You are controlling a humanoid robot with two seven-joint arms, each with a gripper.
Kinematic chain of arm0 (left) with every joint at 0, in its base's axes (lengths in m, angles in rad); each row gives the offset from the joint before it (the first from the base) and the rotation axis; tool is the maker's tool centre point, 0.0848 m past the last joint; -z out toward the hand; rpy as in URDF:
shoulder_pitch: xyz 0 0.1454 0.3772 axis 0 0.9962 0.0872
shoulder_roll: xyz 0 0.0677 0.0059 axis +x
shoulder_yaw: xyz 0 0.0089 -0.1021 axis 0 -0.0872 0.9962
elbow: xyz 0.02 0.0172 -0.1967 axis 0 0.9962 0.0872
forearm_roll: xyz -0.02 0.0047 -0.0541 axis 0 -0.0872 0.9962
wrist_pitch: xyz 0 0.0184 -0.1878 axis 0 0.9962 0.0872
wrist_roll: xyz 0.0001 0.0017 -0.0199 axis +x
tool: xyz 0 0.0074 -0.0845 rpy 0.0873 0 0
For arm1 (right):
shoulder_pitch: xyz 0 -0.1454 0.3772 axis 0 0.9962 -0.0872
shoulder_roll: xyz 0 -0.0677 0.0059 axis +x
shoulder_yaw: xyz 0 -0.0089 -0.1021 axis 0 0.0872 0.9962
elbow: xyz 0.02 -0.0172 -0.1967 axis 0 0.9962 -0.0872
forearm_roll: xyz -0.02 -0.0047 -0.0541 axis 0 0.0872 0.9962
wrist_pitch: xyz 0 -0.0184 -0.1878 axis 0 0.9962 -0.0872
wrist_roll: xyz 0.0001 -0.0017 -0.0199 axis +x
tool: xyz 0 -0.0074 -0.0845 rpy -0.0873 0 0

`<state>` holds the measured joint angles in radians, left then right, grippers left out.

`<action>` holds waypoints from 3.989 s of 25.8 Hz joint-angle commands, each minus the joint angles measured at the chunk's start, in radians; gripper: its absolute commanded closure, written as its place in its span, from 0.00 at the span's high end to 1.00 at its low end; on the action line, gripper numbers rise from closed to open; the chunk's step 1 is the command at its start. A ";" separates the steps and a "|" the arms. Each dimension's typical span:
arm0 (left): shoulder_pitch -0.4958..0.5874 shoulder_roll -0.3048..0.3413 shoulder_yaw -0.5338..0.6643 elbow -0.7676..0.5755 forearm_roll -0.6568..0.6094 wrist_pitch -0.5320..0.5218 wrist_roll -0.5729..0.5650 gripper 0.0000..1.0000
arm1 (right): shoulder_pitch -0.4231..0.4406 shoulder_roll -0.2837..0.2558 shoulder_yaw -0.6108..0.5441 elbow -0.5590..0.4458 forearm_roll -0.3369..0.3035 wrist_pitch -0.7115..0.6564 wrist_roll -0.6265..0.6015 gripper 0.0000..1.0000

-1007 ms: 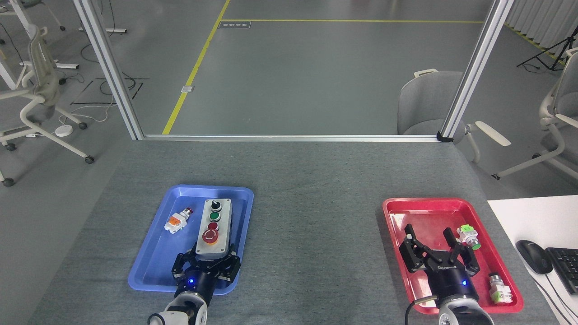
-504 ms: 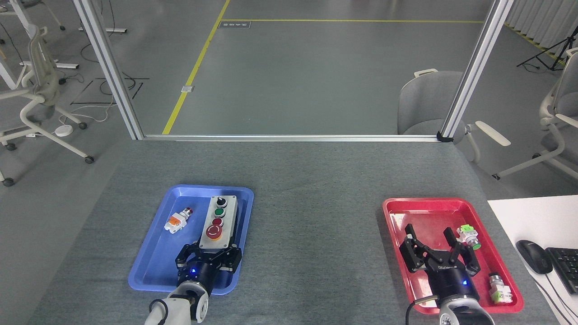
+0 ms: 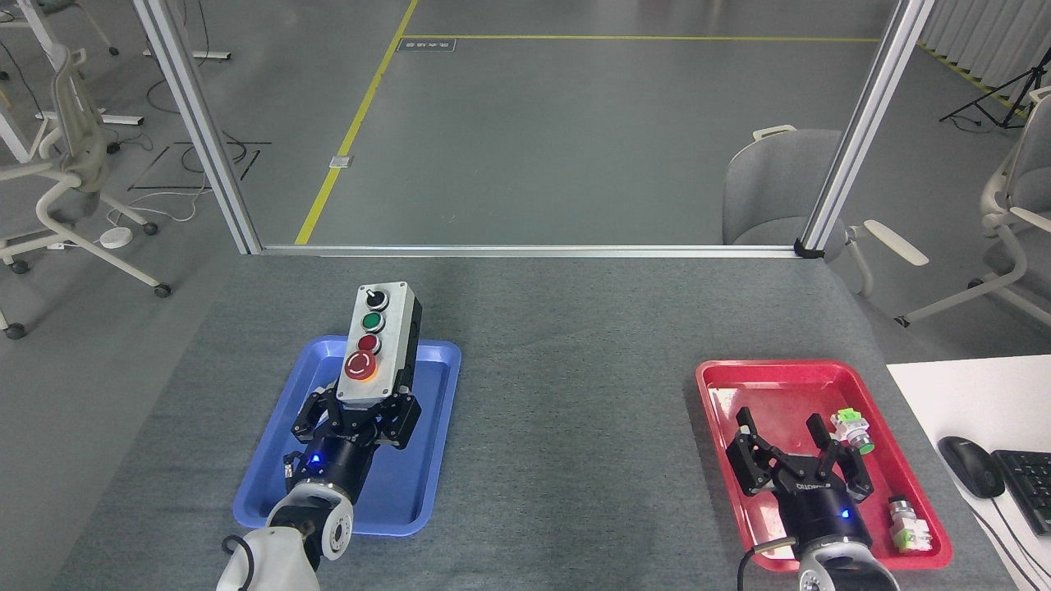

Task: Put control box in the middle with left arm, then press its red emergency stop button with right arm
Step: 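Lift the control box and carry it to the table between the trays, then release the control box and withdraw the left gripper toward the blue tray, then move the right gripper to the control box and press its red stop button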

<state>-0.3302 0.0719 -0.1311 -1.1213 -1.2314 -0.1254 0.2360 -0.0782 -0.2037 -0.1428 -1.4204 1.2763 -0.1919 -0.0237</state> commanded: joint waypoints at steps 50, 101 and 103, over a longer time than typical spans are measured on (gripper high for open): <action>0.183 0.147 -0.444 -0.232 -0.014 0.010 -0.149 0.99 | -0.008 -0.023 -0.004 -0.002 -0.069 0.005 -0.002 0.99; 0.071 0.078 0.217 -0.147 0.041 0.133 -0.147 0.99 | -0.195 -0.020 0.259 0.291 0.032 -0.593 0.113 0.00; 0.071 0.078 0.217 -0.147 0.041 0.133 -0.147 0.99 | -0.193 -0.017 0.262 0.293 0.041 -0.593 0.114 0.00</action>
<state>-0.2600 0.1509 0.0859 -1.2690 -1.1888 0.0081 0.0892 -0.2679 -0.2240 0.1158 -1.1300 1.3108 -0.7863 0.0916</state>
